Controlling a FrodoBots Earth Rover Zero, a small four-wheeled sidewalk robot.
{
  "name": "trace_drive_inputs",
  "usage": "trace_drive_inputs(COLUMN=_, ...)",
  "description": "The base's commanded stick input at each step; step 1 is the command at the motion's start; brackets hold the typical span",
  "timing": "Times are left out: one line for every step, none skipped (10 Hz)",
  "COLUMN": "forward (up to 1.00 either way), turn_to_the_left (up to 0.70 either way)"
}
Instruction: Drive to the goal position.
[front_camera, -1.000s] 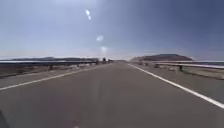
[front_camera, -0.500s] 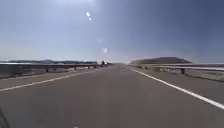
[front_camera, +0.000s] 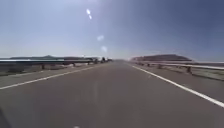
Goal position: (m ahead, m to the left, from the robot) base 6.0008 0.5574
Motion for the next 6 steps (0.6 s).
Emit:
trace_drive_inputs(forward=1.0, turn_to_the_left=0.0)
trace_drive_inputs(forward=1.0, turn_to_the_left=0.0)
trace_drive_inputs(forward=1.0, turn_to_the_left=0.0)
trace_drive_inputs(forward=1.0, turn_to_the_left=0.0)
trace_drive_inputs(forward=1.0, turn_to_the_left=0.0)
trace_drive_inputs(forward=1.0, turn_to_the_left=-0.08)
